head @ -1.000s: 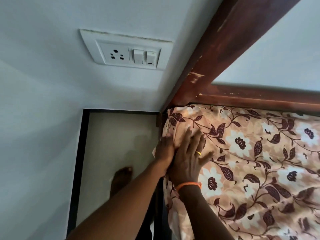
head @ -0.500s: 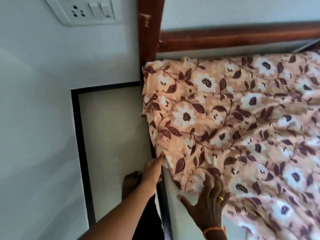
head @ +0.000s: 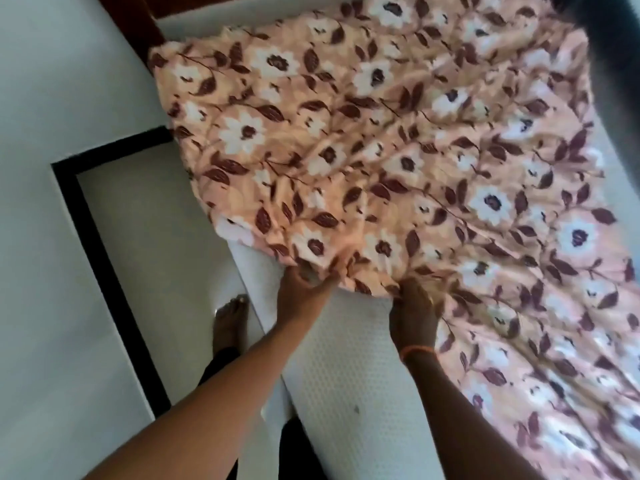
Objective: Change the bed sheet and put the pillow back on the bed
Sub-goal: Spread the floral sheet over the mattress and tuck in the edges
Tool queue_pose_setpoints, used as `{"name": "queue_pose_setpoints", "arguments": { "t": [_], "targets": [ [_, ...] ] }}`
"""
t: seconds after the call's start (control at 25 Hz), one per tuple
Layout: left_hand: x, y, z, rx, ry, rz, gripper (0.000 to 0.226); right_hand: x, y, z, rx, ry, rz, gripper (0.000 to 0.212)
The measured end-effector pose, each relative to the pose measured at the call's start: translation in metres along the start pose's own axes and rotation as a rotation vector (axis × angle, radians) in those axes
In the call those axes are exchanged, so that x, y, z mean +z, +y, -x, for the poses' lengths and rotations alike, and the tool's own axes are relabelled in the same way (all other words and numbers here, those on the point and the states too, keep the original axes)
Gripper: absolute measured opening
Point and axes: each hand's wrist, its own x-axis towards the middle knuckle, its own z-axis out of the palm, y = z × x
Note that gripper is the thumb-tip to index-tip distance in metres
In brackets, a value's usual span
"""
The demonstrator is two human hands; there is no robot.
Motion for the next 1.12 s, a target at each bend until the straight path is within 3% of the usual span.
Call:
{"name": "queue_pose_setpoints", "arguments": {
  "t": [0.08, 0.16, 0.24, 0.28, 0.36, 0.4, 0.52, 0.6, 0.68, 0.76, 0.84, 0.92, 1.04, 1.12],
  "targets": [
    [0.037, 0.002, 0.026, -0.076, -0.167, 0.188, 0.041, -0.025, 0.023, 0.009, -0.084, -0.102, -0.144, 0.019],
    [0.072, -0.004, 0.065, -0.258, -0.415, 0.385, 0.048, -0.049, 0.046, 0.038, -0.08, -0.418, -0.306, 0.022],
    [0.096, -0.017, 0.096, -0.408, -0.518, 0.556, 0.047, -0.058, 0.071, 0.072, -0.156, -0.631, -0.265, 0.026],
    [0.102, -0.027, 0.108, -0.448, -0.502, 0.626, 0.035, -0.057, 0.084, 0.089, -0.251, -0.598, -0.171, 0.03],
    [0.105, -0.049, 0.128, -0.511, -0.377, 0.768, 0.017, -0.043, 0.117, 0.119, -0.41, -0.287, 0.119, 0.042],
    [0.103, -0.06, 0.135, -0.53, -0.286, 0.764, 0.019, -0.038, 0.131, 0.132, -0.392, -0.129, 0.215, 0.045],
    [0.089, -0.108, 0.153, -0.516, -0.013, 0.476, 0.027, -0.026, 0.174, 0.179, -0.03, 0.109, 0.273, 0.046],
    [0.073, -0.131, 0.168, -0.525, 0.129, 0.342, 0.015, -0.014, 0.211, 0.207, 0.262, 0.028, 0.12, 0.06],
    [0.056, -0.145, 0.197, -0.522, -0.061, 0.348, 0.021, -0.005, 0.243, 0.239, 0.338, -0.139, -0.066, 0.083],
    [0.043, -0.156, 0.232, -0.5, -0.288, 0.309, 0.019, 0.001, 0.267, 0.268, 0.256, -0.354, 0.104, 0.094],
    [0.033, -0.177, 0.277, -0.464, -0.432, 0.11, 0.038, 0.004, 0.287, 0.297, 0.215, -0.341, 0.318, 0.078],
    [0.035, -0.209, 0.314, -0.407, -0.479, 0.015, 0.051, 0.009, 0.304, 0.316, 0.242, -0.194, 0.358, 0.055],
    [0.053, -0.249, 0.344, -0.362, -0.321, 0.026, 0.039, 0.013, 0.322, 0.329, 0.118, -0.102, 0.411, 0.036],
    [0.064, -0.268, 0.357, -0.346, -0.238, 0.072, 0.031, 0.013, 0.335, 0.334, 0.06, -0.081, 0.186, 0.034]
  ]
}}
